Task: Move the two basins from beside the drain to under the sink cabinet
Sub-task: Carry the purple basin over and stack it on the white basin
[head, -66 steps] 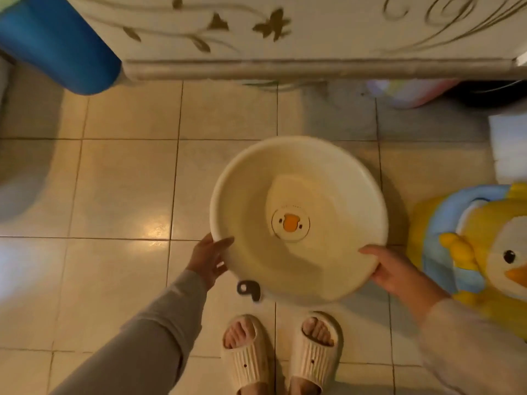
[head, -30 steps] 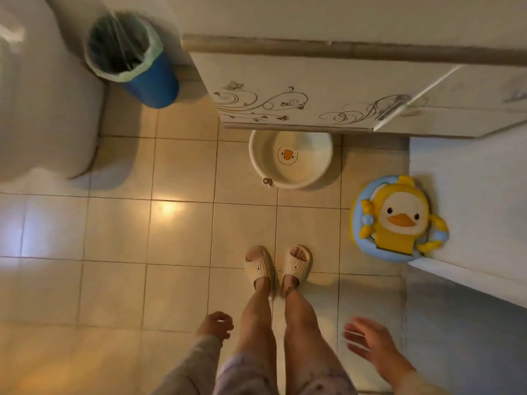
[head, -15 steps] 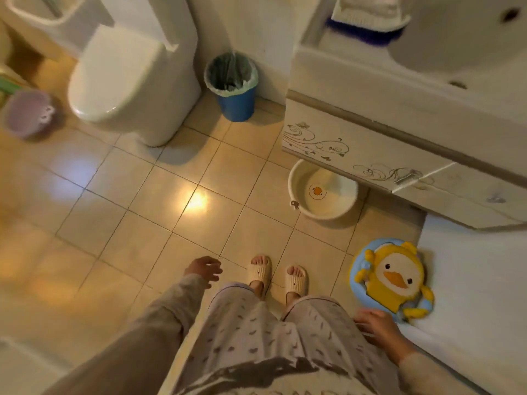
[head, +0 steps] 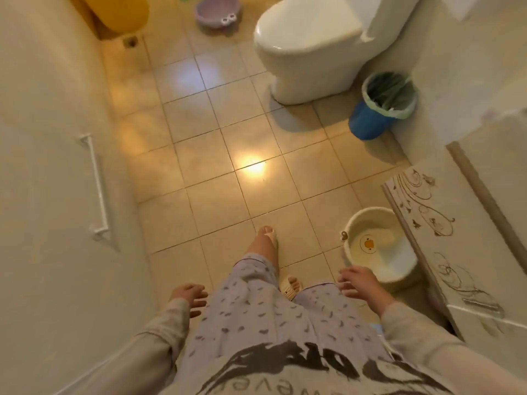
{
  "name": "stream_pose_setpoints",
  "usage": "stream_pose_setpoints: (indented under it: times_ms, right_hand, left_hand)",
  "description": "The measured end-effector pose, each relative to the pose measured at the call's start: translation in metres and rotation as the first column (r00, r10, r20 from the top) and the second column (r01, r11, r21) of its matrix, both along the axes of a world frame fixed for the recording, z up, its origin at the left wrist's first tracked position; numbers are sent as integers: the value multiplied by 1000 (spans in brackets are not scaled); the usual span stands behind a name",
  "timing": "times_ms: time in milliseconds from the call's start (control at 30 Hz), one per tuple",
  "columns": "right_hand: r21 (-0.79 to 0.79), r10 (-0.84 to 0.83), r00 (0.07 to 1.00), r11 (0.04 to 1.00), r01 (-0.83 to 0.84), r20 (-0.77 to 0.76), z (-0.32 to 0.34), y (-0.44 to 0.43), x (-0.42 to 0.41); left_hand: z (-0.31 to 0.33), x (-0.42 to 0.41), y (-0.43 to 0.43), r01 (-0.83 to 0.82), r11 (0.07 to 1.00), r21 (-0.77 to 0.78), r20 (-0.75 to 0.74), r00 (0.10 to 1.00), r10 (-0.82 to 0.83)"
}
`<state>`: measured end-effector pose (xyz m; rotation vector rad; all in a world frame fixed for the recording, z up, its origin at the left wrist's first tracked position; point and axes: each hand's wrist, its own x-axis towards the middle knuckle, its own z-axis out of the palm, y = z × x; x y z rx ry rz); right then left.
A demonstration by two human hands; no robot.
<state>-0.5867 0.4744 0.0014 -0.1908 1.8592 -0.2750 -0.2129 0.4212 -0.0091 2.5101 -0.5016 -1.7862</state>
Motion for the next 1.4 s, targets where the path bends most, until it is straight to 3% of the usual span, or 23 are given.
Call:
stream_pose_setpoints:
  times_ms: [200,400,533,767,967,1400]
  right_hand:
    - [-135,153,988,980,-149,19,8,-104,20]
    - [-78,237,971,969,-236,10,-4,-170,45]
    - [13,240,971,971,-239,-7,-7,-209,58]
    - [101,236,970,968,-230,-52,-6,-277,63]
    - [107,209,977,973,-204,-37,-9,-360,73]
    - [-120,414,910,905,-408,28,6,-684,112]
  left_hand:
    - [-7,19,13,-219,973,80,7,976,219]
    - [-14,39,-56,-347,932,104,-2,937,349]
    - [-3,49,-142,-315,948,51,0,949,315]
    - [30,51,-293,-304,947,-104,-148,946,287]
    - [42,55,-388,-304,935,-181,-218,940,263]
    - [4,87,-508,-418,906,61,6,908,418]
